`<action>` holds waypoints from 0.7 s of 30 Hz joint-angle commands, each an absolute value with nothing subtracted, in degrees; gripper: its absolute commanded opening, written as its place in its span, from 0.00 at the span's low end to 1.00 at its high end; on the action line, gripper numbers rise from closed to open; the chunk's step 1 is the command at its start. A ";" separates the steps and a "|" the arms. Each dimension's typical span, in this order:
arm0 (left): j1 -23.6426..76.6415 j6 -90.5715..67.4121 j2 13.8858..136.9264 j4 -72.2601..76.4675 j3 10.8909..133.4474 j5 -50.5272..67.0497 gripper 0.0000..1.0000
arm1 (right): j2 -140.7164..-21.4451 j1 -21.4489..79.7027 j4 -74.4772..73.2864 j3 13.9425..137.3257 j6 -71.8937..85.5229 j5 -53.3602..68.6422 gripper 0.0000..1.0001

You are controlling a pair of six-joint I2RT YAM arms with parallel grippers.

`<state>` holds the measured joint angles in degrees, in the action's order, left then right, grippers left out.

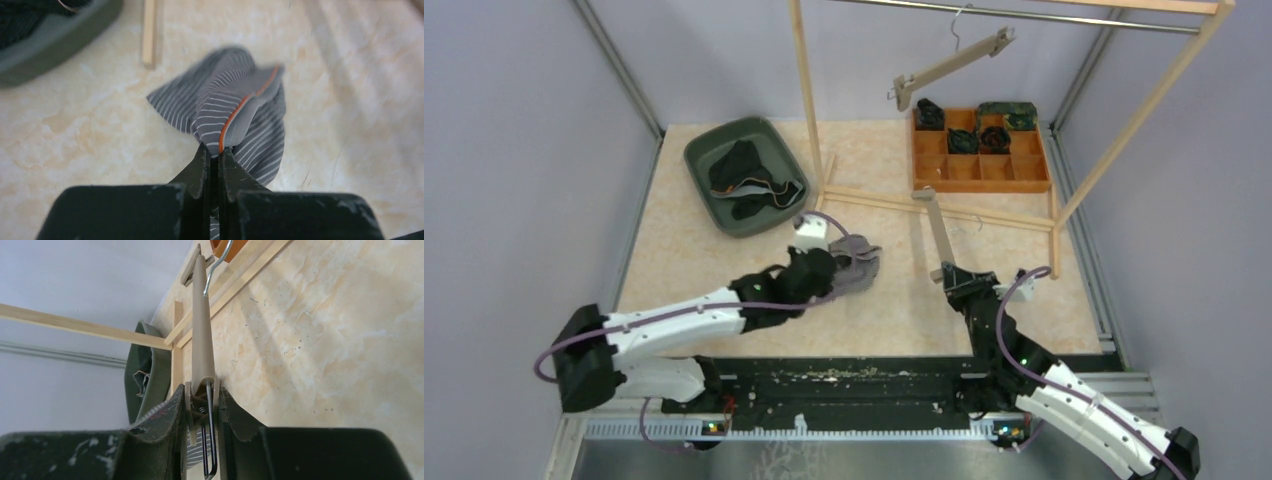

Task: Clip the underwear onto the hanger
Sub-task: Adjust the underwear at the center of the board.

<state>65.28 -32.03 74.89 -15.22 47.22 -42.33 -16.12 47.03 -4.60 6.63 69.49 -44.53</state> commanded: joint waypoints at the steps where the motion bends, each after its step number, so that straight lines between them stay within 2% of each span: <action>1: 56.88 -24.59 63.39 -1.00 45.37 -35.04 0.00 | -14.63 46.29 -3.22 8.00 68.73 -45.63 0.00; 8: 51.76 -18.85 61.80 -7.60 60.43 -32.31 0.00 | -14.57 46.15 -3.04 7.95 68.37 -45.88 0.00; 15: 49.05 -15.33 66.91 -23.69 80.46 -36.89 0.00 | -14.75 46.12 -2.78 7.91 68.38 -45.77 0.00; 21: 46.73 -16.94 67.42 -27.35 78.42 -35.26 0.00 | -14.70 46.06 -2.92 7.89 68.39 -45.76 0.00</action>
<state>47.99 -17.45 66.48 -20.99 80.31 -35.79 -15.27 46.70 -5.23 6.63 68.99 -44.80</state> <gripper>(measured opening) 0.029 0.202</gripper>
